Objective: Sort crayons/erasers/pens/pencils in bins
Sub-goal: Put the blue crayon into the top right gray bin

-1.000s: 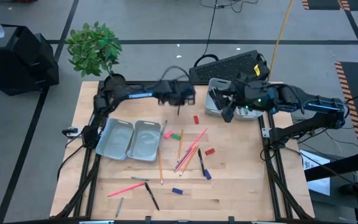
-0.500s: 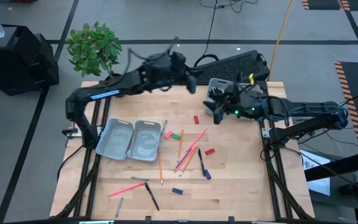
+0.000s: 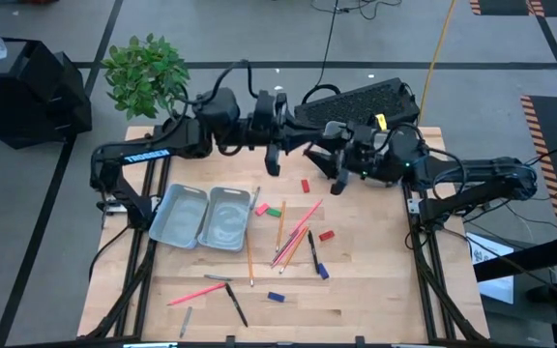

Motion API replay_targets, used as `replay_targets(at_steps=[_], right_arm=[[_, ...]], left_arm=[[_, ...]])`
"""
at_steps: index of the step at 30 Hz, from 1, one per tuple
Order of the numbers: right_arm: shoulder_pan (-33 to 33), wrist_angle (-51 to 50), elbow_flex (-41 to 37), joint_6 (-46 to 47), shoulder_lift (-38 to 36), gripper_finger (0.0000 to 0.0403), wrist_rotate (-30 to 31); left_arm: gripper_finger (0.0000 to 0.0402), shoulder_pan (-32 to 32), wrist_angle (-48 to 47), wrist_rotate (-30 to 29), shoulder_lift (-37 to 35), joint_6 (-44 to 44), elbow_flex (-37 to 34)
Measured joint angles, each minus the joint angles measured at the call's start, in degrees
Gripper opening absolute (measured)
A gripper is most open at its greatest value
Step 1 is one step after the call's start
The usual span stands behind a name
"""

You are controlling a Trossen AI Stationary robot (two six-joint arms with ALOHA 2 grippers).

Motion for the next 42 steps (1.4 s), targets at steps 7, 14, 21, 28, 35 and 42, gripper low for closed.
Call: replay_targets(at_steps=[7,14,21,28,35,42], right_arm=[[0.2,2.2,0.0,-0.2,-0.1,0.0188,-2.6],[0.1,1.5,0.0,0.7,-0.1,0.0187,-8.6],[0.3,-2.6,0.0,-0.4,-0.1,0.0187,-10.9],[0.3,2.4,0.0,-1.4,-0.2,0.0187,-10.3],[0.3,9.3,0.0,0.1,-0.2,0.0187,-14.6],[0.2,9.8,0.0,0.4,-0.2,0.0158,-11.6]], left_arm=[[0.0024,-0.8,1.3,0.2,0.0,1.1,0.0],[0.0024,-0.9,1.2,0.6,0.0,3.0,0.0],[0.0024,-0.3,2.3,0.7,0.0,2.8,0.0],[0.0024,-0.9,2.2,1.6,0.1,3.2,0.0],[0.0024,-0.8,2.2,1.1,0.1,4.0,0.0],[0.0024,-0.8,4.4,0.4,2.1,5.3,0.0]])
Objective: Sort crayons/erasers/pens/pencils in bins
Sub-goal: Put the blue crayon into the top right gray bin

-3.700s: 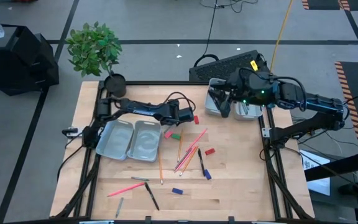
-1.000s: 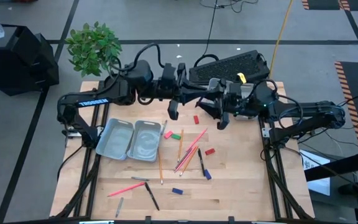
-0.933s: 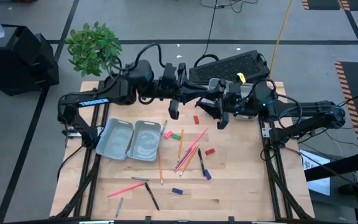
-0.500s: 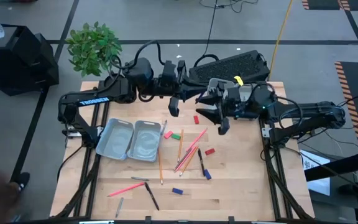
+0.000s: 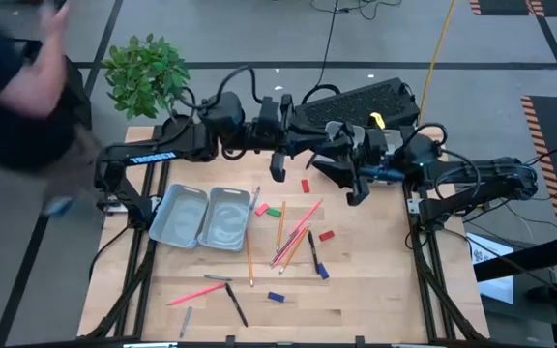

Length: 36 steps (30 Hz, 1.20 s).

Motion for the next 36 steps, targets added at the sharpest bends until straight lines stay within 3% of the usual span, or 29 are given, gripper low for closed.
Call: replay_targets(at_steps=[4,17,24,27,32,36], right_arm=[[-0.1,-0.9,0.0,1.3,0.0,0.0138,3.3],[-0.7,-2.7,0.0,2.3,0.0,0.0082,3.4],[-1.6,-3.2,0.0,1.1,0.0,0.0019,2.7],[-1.7,-3.9,-0.1,1.1,0.0,0.0019,3.2],[-2.5,-8.5,-0.1,1.3,-0.2,0.0019,6.8],[-7.1,-17.2,0.6,4.1,-2.0,0.0019,7.0]], left_arm=[[0.0024,0.1,1.0,1.4,1.3,-0.7,0.0],[0.0024,0.3,-0.3,5.4,-0.4,-0.7,0.0],[0.0027,0.8,-1.4,4.2,-0.5,-1.8,0.0],[0.0050,1.0,-3.6,4.0,-0.6,-1.9,0.0],[0.0130,2.0,-10.9,4.2,-2.9,-2.3,0.0],[0.0193,2.8,-24.5,4.8,-8.7,1.9,0.0]])
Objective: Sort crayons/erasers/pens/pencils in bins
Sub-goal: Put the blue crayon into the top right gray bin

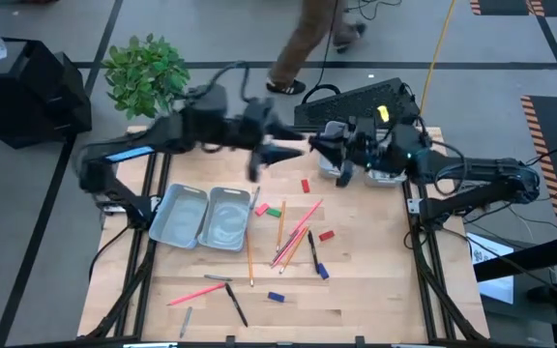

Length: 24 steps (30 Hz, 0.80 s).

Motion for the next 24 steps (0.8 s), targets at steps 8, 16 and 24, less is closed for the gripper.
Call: replay_targets(at_steps=[8,16,24], right_arm=[[-16.2,-45.3,9.4,2.4,-0.4,0.0019,7.2],[-31.7,-69.1,5.8,8.1,4.8,0.0019,7.5],[-36.2,-70.6,-6.9,17.9,7.1,0.0021,6.7]], left_arm=[[0.0239,0.0,-35.3,-12.0,-14.3,5.1,0.1],[0.0216,-1.8,-49.8,-26.1,-20.2,-0.3,0.1],[0.0194,-3.0,-51.6,-27.7,-20.4,-1.3,-1.3]])
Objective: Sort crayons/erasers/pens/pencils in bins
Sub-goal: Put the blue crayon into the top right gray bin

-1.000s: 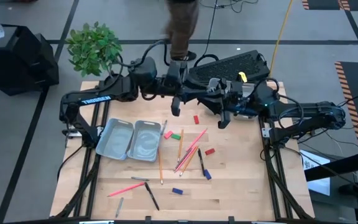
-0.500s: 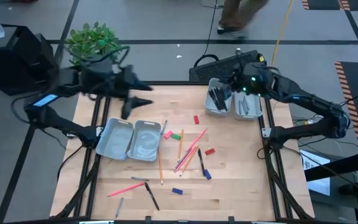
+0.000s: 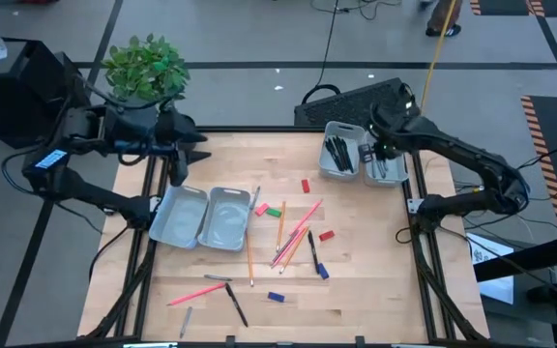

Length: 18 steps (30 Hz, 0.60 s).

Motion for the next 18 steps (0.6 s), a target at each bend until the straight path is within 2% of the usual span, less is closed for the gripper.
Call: replay_targets(at_steps=[4,11,18], right_arm=[[-0.9,3.2,-6.7,2.7,0.7,0.0030,-0.6],[-4.0,17.9,-17.3,3.1,0.9,0.0033,-4.4],[-6.4,18.6,-18.3,1.2,0.0,0.0105,-4.4]], left_arm=[[0.0191,0.0,0.5,-0.4,0.0,-0.1,-3.1],[0.0191,0.3,0.6,-2.8,0.1,-2.5,-8.9],[0.0191,0.3,1.2,-2.8,0.0,-7.9,-12.7]])
